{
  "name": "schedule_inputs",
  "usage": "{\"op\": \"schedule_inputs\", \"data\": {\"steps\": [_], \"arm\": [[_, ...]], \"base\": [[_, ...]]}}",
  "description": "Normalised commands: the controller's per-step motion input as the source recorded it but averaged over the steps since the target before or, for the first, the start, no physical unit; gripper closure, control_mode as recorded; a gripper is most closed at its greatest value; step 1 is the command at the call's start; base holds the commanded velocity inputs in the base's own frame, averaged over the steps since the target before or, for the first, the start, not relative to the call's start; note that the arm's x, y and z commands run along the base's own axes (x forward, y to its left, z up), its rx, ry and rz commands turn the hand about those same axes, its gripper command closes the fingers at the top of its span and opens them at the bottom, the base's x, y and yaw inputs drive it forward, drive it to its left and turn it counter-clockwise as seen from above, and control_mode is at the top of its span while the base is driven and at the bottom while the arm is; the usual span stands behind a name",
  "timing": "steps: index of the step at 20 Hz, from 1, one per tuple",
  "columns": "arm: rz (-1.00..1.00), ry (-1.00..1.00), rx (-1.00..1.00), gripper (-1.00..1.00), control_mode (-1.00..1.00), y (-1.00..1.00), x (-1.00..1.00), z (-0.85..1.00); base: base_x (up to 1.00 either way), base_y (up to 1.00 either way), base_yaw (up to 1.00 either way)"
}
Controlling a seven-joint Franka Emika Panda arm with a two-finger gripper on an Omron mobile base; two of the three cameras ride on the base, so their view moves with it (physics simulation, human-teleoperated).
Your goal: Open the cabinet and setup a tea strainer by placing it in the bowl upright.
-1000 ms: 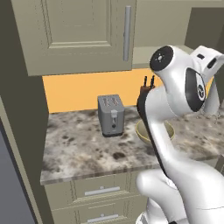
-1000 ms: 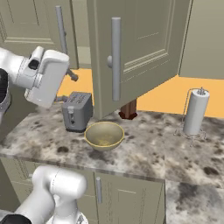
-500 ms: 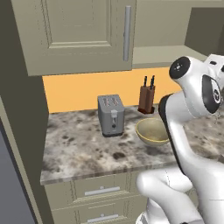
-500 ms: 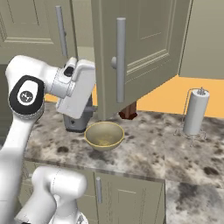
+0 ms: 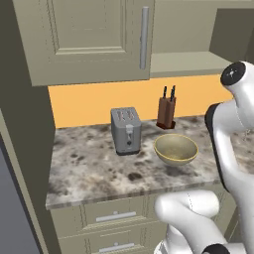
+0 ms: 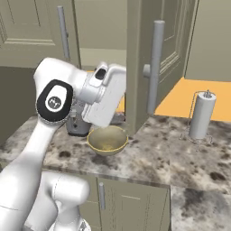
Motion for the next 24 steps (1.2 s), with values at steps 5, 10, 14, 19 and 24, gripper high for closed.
{"op": "schedule_inputs", "data": {"steps": [5,10,14,19,24], "arm": [[0.0,0.0,-0.03,-1.0,-1.0,-0.53,-0.46,-0.05],[0.0,-0.01,-0.04,-1.0,-1.0,-0.19,-0.37,-0.22],[-0.09,-0.18,-0.03,-1.0,-1.0,0.28,-0.2,-0.21],[-0.14,-0.22,0.14,-1.0,-1.0,0.91,0.02,0.0],[-0.23,-0.34,0.5,-1.0,-1.0,0.89,0.24,-0.13]], "base": [[0.0,0.0,0.0],[0.0,0.0,0.0],[0.0,0.0,0.0],[0.0,0.0,0.0],[0.0,0.0,0.0]]}}
